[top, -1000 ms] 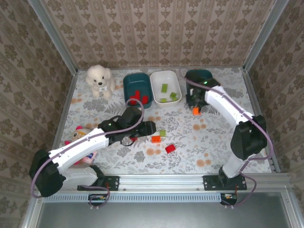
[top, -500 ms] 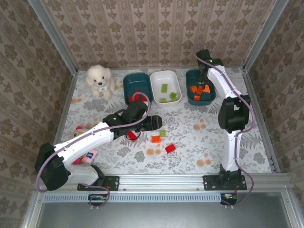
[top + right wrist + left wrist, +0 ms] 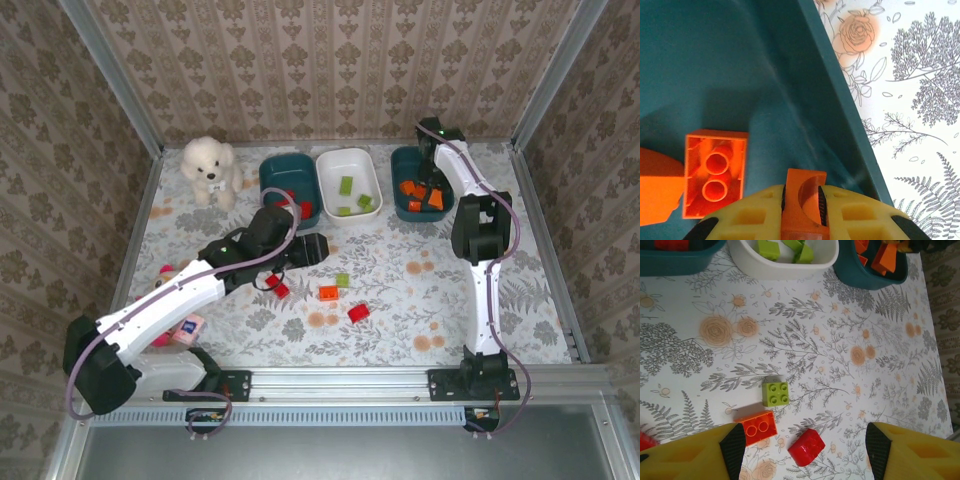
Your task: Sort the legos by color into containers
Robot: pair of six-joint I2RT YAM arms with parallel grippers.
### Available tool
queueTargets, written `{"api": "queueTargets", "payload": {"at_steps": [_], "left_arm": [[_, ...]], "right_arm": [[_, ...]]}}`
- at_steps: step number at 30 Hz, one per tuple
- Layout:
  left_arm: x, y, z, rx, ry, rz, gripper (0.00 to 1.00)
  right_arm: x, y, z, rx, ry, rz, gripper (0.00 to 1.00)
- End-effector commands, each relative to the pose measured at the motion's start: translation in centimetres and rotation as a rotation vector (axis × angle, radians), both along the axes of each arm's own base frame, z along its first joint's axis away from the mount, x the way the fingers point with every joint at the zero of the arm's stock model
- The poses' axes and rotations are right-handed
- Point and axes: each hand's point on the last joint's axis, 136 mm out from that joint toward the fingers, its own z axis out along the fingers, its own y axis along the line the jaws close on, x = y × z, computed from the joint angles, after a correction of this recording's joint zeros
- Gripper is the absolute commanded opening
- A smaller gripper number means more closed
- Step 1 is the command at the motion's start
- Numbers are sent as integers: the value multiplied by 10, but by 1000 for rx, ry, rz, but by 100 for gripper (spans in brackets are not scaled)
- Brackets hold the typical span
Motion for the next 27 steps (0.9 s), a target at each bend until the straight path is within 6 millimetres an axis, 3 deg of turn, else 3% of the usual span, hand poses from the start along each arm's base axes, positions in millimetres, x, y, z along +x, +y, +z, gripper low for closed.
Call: {"api": "queueTargets", "payload": {"at_steps": [1, 5, 8, 12, 15, 17, 19, 24, 27], "left_arm": [[0, 12, -2, 29, -5, 13, 68], [-4, 9, -9, 44, 13, -39, 69], [-14, 5, -23, 97, 44, -124, 68], [-30, -12, -34, 140, 46, -288, 68], [-45, -31, -42, 212, 22, -451, 68], [-56, -41, -53, 280, 15, -552, 67], [-64, -52, -64, 354, -5, -640, 67], [-82, -77, -86, 485, -70, -815, 71], [-90, -87, -104, 576, -85, -903, 72]], "right_arm": [[-1, 2, 0, 30, 7, -28, 31], [5, 10, 10, 71, -20, 2, 50], [10, 17, 40, 85, -88, 35, 56], [13, 38, 104, 110, -227, 116, 57], [-1, 62, 155, 170, -349, 191, 57], [-20, 82, 179, 253, -436, 240, 59], [-54, 104, 199, 370, -511, 289, 61], [-160, 144, 198, 683, -541, 332, 63], [-229, 149, 186, 802, -480, 304, 64]]}}
